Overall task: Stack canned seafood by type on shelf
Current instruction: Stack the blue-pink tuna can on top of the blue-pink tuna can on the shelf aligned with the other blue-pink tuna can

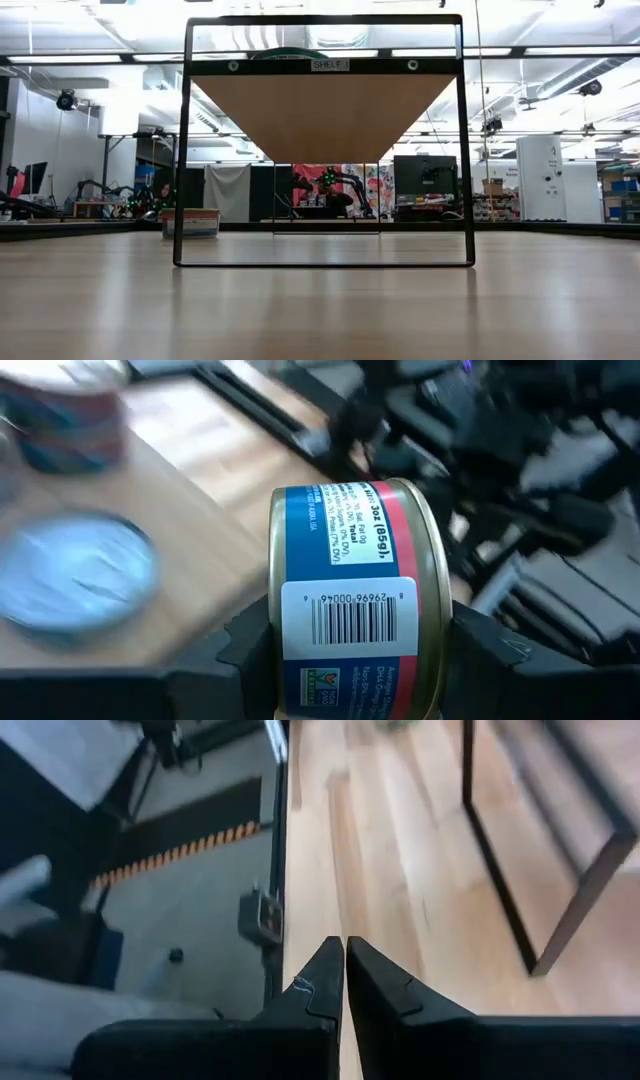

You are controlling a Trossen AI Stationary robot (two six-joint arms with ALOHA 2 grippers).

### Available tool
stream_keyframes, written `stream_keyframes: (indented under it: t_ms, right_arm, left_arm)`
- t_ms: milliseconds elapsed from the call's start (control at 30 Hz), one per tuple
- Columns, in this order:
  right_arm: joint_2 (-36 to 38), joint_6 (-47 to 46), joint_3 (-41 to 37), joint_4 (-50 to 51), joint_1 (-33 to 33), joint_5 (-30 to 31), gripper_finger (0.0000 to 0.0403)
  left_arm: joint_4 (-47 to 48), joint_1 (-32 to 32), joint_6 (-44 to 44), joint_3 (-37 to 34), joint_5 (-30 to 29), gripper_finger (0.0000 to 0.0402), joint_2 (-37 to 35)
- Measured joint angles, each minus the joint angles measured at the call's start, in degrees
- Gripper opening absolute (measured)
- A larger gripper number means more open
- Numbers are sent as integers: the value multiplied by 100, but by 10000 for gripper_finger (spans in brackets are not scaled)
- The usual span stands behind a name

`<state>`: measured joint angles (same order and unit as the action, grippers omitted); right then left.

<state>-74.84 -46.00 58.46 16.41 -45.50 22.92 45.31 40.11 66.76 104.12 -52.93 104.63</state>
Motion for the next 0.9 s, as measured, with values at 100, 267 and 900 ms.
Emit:
stream_keyframes:
  t_ms: [100,267,900]
  right_arm:
    - [223,0,0,-81,224,8,9]
    - [446,13,0,-69,626,10,9]
    - [573,412,0,-65,2351,-478,9]
  left_arm:
    - [410,-164,31,0,-110,177,-349]
    - [1229,-540,-29,0,-109,177,-832]
    - [-668,-3137,-4004,-858,2532,177,-2547]
